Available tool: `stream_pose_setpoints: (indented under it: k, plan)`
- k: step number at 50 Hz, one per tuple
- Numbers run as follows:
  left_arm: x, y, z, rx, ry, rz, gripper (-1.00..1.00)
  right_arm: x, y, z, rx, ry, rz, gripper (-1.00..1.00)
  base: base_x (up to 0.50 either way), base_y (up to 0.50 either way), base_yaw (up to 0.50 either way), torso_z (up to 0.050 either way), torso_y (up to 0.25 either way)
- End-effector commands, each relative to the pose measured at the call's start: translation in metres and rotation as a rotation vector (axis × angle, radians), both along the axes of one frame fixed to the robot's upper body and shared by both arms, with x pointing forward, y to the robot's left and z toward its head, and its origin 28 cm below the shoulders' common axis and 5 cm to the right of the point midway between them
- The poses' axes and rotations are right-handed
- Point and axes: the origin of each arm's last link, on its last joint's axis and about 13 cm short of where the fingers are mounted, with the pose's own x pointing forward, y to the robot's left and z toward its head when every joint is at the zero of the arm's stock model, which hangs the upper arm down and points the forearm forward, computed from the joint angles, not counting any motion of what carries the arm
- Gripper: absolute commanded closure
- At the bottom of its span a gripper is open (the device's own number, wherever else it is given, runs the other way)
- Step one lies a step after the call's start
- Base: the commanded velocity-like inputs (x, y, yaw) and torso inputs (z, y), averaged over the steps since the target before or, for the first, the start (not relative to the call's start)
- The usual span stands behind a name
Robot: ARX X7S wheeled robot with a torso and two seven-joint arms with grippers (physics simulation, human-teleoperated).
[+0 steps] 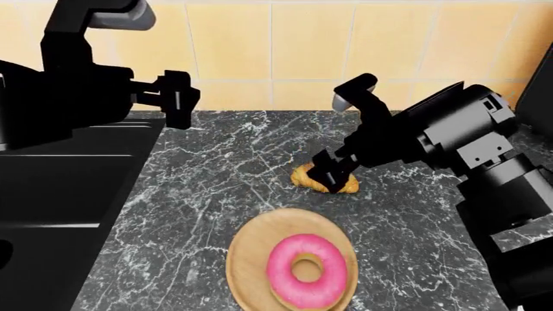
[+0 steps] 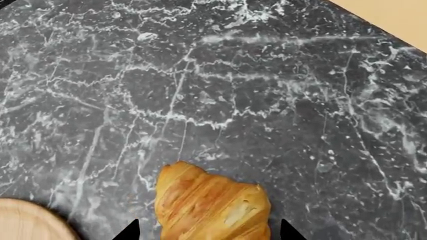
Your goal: Place the pastries on the plates.
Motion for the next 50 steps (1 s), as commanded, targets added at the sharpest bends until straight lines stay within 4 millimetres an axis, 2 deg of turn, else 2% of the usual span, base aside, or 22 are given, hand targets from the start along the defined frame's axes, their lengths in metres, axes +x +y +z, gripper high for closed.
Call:
stream_pose_setpoints:
  k: [1, 16, 26, 27, 46, 50]
  plan:
    - [-0.002, -0.003, -0.001, -0.002, 0.0, 0.0, -1.0, 0.0, -0.001, -0.011, -0.021, 0.029, -0.002, -1.0, 0.0, 0.0, 0.0, 0.0, 0.0]
    - [-0.002, -0.002, -0.003, -0.002, 0.004, 0.003, -1.0, 0.003, 0.002, -0.024, -0.041, 0.049, 0.001, -1.0, 0.0, 0.0, 0.0, 0.0, 0.0]
    - [-0.003, -0.001, -0.004, -0.005, 0.005, 0.003, -1.0, 0.002, 0.004, -0.022, -0.058, 0.023, 0.004, -1.0, 0.0, 0.0, 0.0, 0.0, 0.0]
    - [-0.002, -0.001, -0.004, -0.005, 0.005, 0.004, -1.0, 0.002, 0.004, -0.022, -0.059, 0.021, 0.008, 1.0, 0.0, 0.0, 0.0, 0.0, 0.0]
    - [-0.005, -0.004, -0.002, -0.01, -0.002, -0.002, -1.0, -0.001, -0.002, -0.012, -0.003, -0.086, -0.022, 1.0, 0.0, 0.0, 0.0, 0.0, 0.0]
    - [-0.004, -0.001, -0.002, -0.01, -0.001, -0.003, -1.0, -0.006, -0.004, 0.007, 0.021, -0.131, -0.041, 1.0, 0.0, 0.0, 0.0, 0.0, 0.0]
